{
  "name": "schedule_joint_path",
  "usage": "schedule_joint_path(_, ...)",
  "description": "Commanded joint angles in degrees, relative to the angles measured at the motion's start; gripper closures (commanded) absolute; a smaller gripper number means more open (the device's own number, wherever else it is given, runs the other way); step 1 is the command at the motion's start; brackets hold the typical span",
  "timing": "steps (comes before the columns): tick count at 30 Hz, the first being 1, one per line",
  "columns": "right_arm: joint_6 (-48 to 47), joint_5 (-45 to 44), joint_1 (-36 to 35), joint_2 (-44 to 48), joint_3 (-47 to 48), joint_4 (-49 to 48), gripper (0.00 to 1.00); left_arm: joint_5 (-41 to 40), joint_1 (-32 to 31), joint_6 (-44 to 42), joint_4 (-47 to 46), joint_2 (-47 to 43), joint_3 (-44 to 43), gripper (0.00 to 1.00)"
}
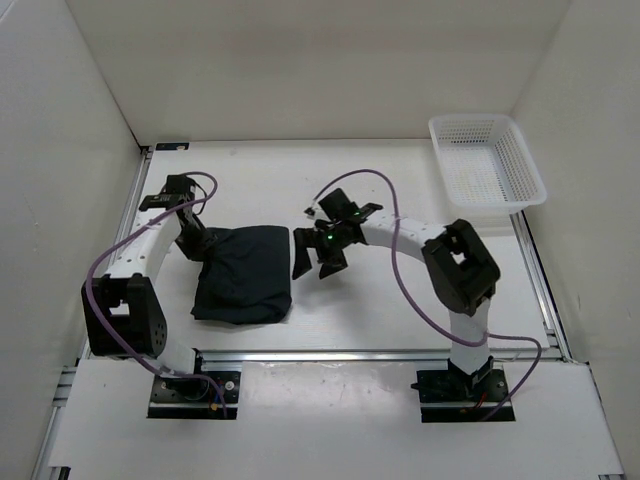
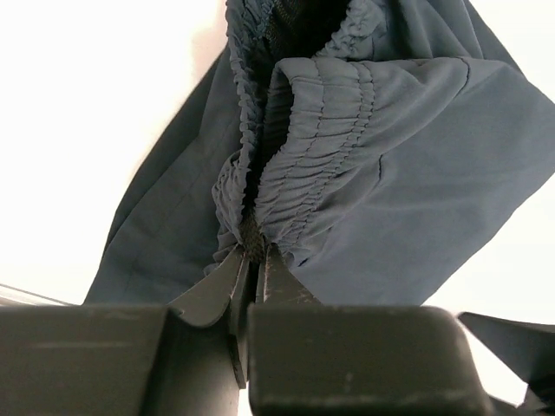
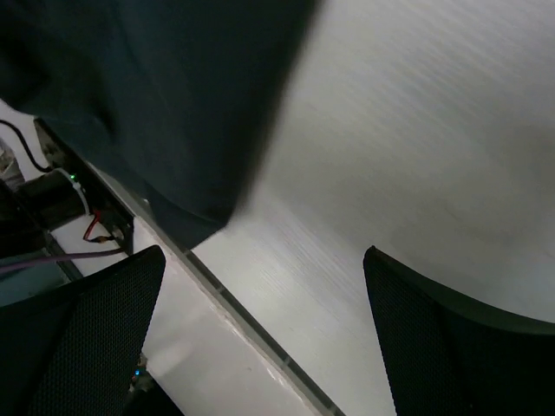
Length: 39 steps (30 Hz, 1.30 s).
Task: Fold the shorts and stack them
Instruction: Fold the shorts
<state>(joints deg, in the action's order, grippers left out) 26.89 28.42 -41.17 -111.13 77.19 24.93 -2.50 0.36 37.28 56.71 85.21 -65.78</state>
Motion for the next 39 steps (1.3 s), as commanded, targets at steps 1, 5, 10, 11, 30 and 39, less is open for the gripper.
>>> schedule_joint_path(1,0.87,2.96,-3.74,-3.2,7.52,-4.1,0.0,-1.45,0.69,-2.38,-0.9,2.23,-2.78,0.89)
schedule_joint_path(5,4.47,1.9,-4.27,-8.83,8.86,-5.67,0.02,-1.45,1.22,-3.88,-0.9,7.06,-4.88,0.89)
schedule_joint_path(10,7.03,1.9,-6.12,-12.7,11.05,-8.84,0.18,-1.98,1.22,-5.46,-1.42,9.54,-6.02,0.37)
schedule_joint_path(11,7.03,1.9,-6.99,-14.01,12.53,-8.84,0.32,-1.98,1.22,-5.46,-1.42,10.23,-6.55,0.0)
schedule_joint_path(30,-0.17,-18.58,5.31,8.2,-10.74,0.37,0.57,4.17,-5.99,-13.02,0.95,6.81,-9.8,0.0)
schedule_joint_path(39,-3.08,-31.31,9.87,25.24,-7.31,10.48,0.0,2.86,-7.92,-12.49,2.79,2.69,-13.94,0.0)
